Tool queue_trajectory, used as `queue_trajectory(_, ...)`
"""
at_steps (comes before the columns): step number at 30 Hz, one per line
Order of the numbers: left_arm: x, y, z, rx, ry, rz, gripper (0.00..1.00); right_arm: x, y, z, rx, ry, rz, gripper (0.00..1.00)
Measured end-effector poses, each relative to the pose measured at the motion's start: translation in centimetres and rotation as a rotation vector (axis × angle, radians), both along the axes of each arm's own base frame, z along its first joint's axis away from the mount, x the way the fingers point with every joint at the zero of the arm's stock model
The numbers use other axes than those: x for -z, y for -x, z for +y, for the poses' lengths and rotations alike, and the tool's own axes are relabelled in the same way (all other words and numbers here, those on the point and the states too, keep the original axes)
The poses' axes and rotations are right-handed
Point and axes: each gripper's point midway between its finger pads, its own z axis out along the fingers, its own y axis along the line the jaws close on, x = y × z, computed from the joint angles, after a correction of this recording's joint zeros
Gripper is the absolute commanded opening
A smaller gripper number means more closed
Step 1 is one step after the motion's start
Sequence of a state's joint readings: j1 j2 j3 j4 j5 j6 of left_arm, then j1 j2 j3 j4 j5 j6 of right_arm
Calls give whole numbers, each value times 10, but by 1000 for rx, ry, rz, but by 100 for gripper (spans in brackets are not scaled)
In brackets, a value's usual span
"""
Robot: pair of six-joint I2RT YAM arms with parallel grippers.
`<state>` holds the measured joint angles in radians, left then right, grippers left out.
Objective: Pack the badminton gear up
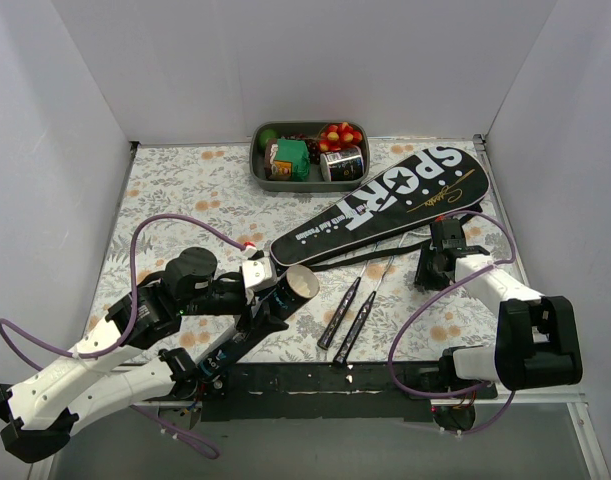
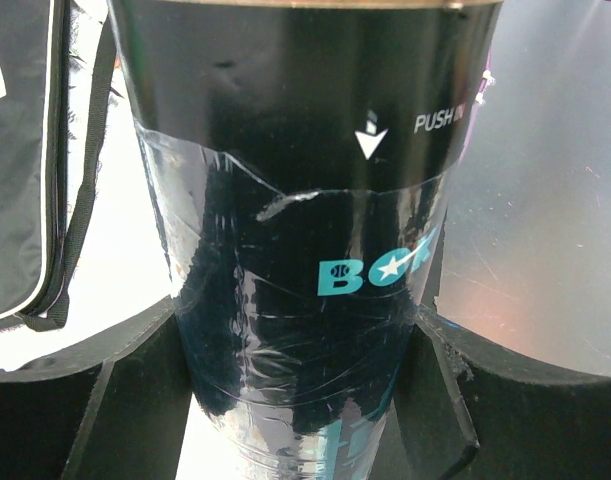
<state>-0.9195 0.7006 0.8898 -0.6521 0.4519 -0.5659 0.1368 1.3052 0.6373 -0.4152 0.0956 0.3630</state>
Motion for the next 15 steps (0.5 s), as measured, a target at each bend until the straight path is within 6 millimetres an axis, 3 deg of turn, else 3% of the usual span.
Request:
queue_trajectory(6, 1, 0, 0, 0, -4, 2, 25, 2, -3, 0, 0, 3, -5, 15)
queue_trajectory(15, 3, -1, 0, -3, -10, 4, 25, 2, -6, 0, 0, 4, -14, 1)
